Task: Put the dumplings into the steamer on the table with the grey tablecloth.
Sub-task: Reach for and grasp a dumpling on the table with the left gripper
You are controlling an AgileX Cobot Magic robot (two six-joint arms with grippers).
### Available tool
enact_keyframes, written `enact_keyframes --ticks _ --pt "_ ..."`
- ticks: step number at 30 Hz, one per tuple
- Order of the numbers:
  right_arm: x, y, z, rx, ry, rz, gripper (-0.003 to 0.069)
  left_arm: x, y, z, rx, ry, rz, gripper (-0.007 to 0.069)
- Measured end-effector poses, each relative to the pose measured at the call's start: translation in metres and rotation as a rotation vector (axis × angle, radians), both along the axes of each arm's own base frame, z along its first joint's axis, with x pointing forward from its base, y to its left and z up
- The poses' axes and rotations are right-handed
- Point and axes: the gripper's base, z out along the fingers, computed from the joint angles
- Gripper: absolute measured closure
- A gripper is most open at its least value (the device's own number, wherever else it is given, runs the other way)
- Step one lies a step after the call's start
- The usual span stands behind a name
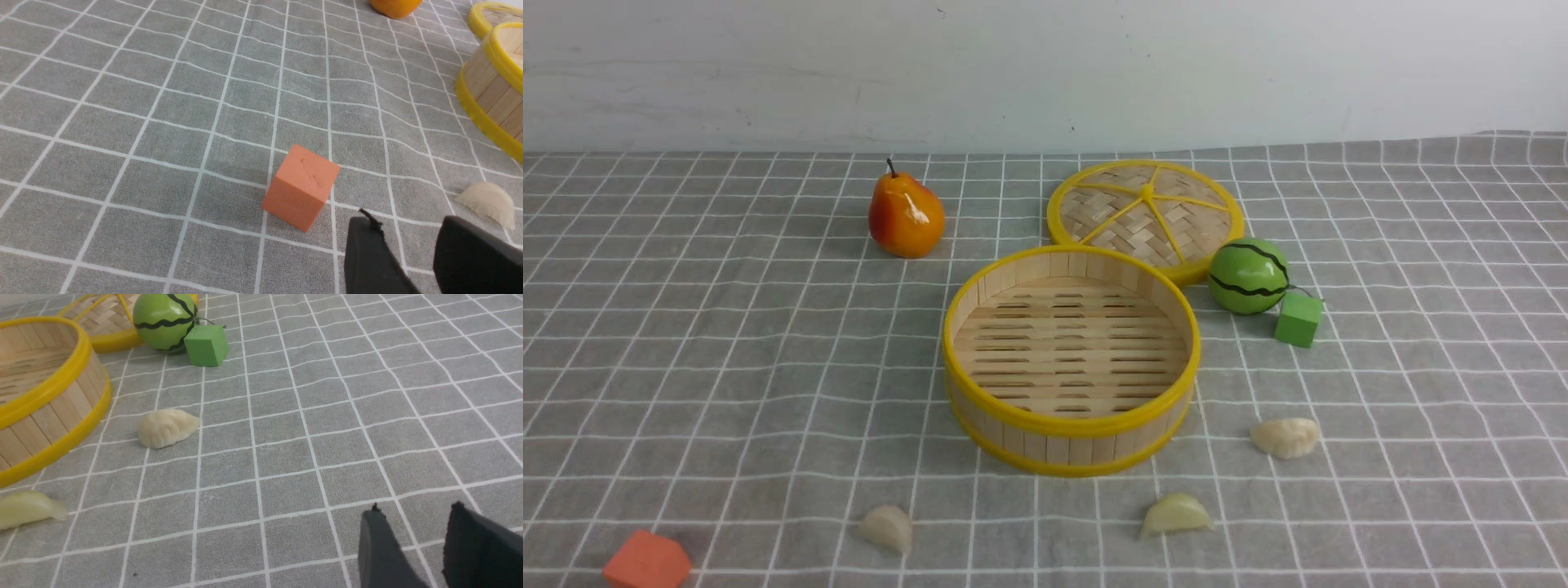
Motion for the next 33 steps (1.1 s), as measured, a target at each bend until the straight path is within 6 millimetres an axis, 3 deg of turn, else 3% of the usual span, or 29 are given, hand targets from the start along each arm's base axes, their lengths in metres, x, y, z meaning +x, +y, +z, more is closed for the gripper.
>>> enact_keyframes --ticks 33 --pt "0.0000 -0.0001 0.0001 -0.002 -0.002 0.000 0.0419 0.0000 0.0000 0.0000 0.000 0.000 0.000 0.0386"
